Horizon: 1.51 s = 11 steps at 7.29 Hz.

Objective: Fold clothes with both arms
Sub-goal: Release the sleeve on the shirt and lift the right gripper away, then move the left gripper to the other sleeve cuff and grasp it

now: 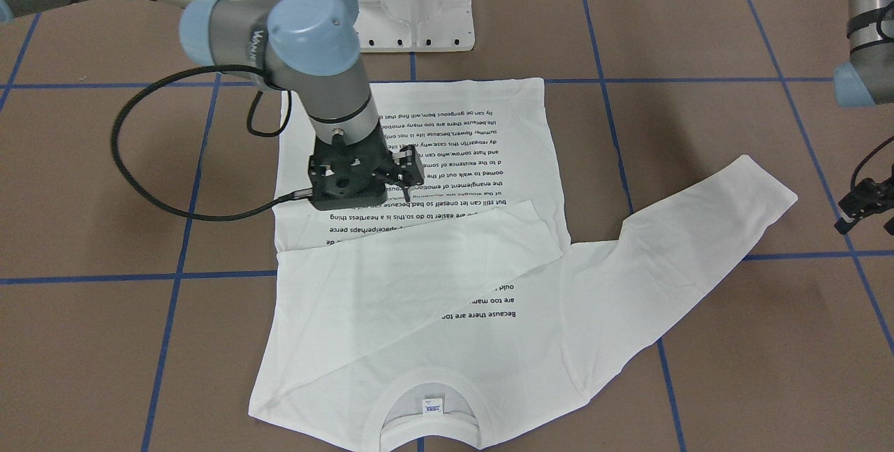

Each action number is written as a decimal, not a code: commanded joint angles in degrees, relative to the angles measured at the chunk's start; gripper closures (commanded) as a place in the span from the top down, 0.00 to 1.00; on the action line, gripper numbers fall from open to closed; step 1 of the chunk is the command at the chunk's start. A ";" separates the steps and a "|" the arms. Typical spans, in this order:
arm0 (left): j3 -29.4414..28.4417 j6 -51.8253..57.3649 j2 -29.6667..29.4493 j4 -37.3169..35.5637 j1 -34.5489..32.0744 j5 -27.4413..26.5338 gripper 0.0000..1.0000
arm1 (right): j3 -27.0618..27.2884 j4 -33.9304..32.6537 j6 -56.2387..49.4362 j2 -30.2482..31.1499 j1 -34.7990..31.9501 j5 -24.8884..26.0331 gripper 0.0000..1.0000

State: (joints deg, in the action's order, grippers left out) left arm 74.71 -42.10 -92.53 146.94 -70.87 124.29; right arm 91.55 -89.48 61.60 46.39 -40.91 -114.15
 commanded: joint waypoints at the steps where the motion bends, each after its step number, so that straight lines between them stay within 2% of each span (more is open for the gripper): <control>1: 7.09 -10.08 7.60 4.49 8.00 -5.71 0.99 | 9.06 -9.35 -11.96 8.43 -5.73 -2.74 1.00; 2: 7.12 -11.24 7.89 4.67 9.68 -5.99 0.99 | 11.61 -11.05 -16.81 11.84 -7.67 -3.18 1.00; 3: 7.03 -12.73 7.89 4.67 11.35 -6.51 0.99 | 12.07 -10.28 -20.86 15.62 -9.17 -5.88 1.00; 4: 7.03 -13.97 7.89 4.58 13.46 -9.39 0.99 | 12.07 -10.01 -24.30 17.14 -11.27 -8.61 1.00; 5: 6.60 -14.41 7.89 4.49 14.26 -10.90 0.99 | 12.07 -10.01 -24.85 18.02 -12.69 -10.46 1.00; 8: 5.98 -14.07 8.94 4.23 14.45 -13.98 0.93 | 12.07 -10.01 -25.12 18.38 -12.79 -10.66 1.00; 11: 5.62 -14.15 8.94 4.23 14.71 -14.08 0.89 | 12.07 -10.01 -25.12 18.38 -12.79 -10.75 1.00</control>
State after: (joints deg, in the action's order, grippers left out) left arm 80.41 -56.19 -83.62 151.18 -56.33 110.30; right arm 103.62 -99.49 36.50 64.77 -53.70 -124.93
